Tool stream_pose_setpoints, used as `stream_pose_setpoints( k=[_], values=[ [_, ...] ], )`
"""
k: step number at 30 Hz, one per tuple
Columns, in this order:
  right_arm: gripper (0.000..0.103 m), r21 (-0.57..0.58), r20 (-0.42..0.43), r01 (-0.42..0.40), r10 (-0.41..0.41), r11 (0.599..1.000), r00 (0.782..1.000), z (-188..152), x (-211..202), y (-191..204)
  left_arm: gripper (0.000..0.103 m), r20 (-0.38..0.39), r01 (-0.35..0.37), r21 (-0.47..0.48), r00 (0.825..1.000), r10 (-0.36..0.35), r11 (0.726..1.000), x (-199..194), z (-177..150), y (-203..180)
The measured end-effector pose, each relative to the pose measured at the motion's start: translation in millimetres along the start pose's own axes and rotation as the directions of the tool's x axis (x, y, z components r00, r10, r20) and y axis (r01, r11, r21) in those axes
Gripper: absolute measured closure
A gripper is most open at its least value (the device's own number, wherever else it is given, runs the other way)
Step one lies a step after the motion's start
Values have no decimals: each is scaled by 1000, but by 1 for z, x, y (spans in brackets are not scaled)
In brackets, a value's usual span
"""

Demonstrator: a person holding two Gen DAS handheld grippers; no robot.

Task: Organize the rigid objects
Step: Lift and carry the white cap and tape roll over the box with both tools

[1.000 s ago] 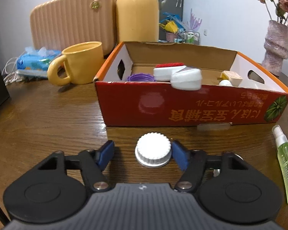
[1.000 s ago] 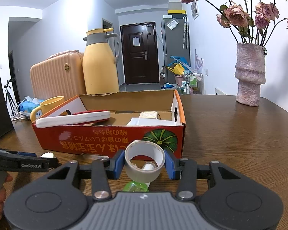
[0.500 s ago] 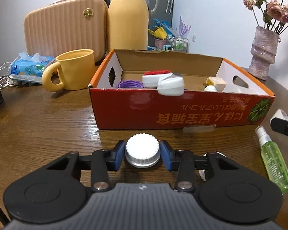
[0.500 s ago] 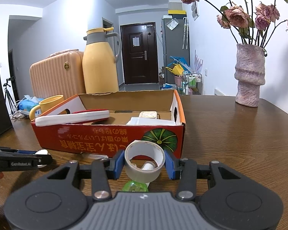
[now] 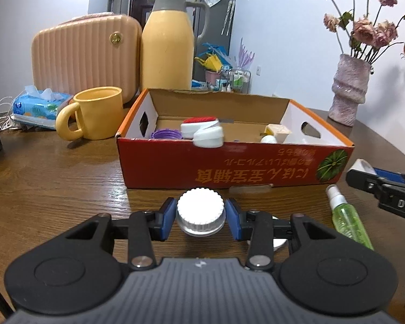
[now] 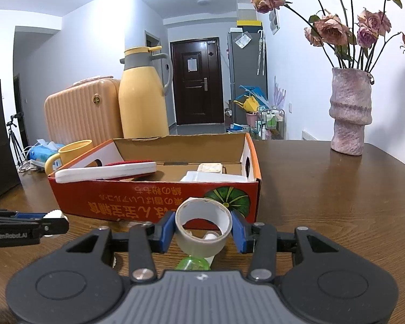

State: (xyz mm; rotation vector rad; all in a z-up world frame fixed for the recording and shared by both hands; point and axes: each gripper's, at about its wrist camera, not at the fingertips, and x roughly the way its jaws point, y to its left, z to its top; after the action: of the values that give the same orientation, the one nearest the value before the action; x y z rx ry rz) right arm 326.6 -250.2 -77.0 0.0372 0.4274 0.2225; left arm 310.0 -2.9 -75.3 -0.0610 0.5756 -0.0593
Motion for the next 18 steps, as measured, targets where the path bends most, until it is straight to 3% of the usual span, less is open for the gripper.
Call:
stream_pose_setpoints(
  k=[18],
  values=[
    [60,-17,38,-4,4,1000,999,16,-9,2,62,78,65,39,995,-68,997,-30,16,-30]
  ],
)
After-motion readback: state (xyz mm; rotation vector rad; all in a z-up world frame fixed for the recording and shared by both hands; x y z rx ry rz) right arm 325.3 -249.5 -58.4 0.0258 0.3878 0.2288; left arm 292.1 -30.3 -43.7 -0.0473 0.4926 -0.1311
